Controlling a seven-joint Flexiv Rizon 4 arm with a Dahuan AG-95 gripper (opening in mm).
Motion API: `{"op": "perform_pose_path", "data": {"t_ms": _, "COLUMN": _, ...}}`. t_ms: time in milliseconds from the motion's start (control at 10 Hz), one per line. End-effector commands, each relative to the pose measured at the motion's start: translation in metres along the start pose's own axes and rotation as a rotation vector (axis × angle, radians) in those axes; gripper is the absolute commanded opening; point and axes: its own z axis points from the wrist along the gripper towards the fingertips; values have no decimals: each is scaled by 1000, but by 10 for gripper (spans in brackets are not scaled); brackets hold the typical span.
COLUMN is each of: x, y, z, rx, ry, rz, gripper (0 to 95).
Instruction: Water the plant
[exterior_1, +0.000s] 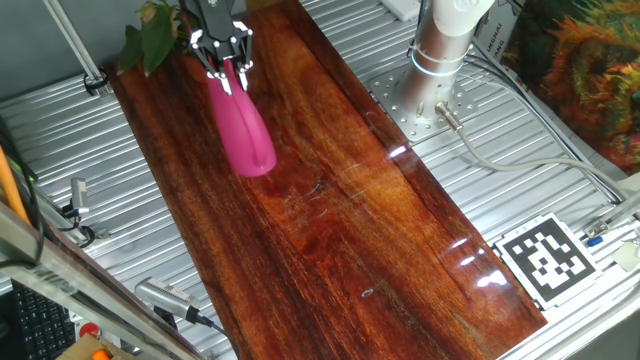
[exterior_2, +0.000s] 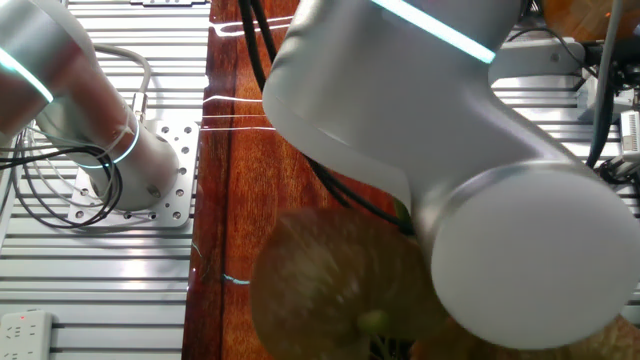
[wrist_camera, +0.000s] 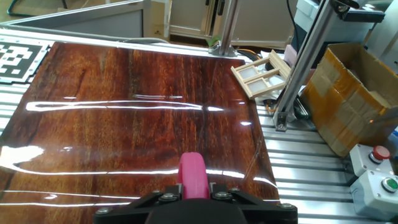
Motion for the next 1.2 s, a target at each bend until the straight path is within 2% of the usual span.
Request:
{"op": "perform_pose_path", "data": {"t_ms": 100, "x": -2, "y": -1, "z": 0, "rx": 0, "ry": -7, "rz": 1, "gripper": 0}}
{"op": "perform_pose_path", "data": {"t_ms": 200, "x": -2, "y": -1, "z": 0, "rx": 1, "ry": -10, "rz": 0, "gripper": 0}}
{"op": "perform_pose_path", "data": {"t_ms": 500, "x": -1, "y": -1, "z": 0, "rx": 6, "ry": -53, "rz": -11, "gripper": 0}}
{"op": "perform_pose_path", "data": {"t_ms": 900, "x": -1, "y": -1, "z": 0, "rx": 7, "ry": -69, "rz": -12, "gripper": 0}}
{"op": "perform_pose_path", "data": {"t_ms": 1000, "x": -1, "y": -1, "z": 0, "rx": 10, "ry": -90, "rz": -17, "gripper": 0}}
{"op": "perform_pose_path", "data": {"t_ms": 1200, "x": -1, "y": -1, "z": 1, "rx": 13, "ry": -103, "rz": -16, "gripper": 0}}
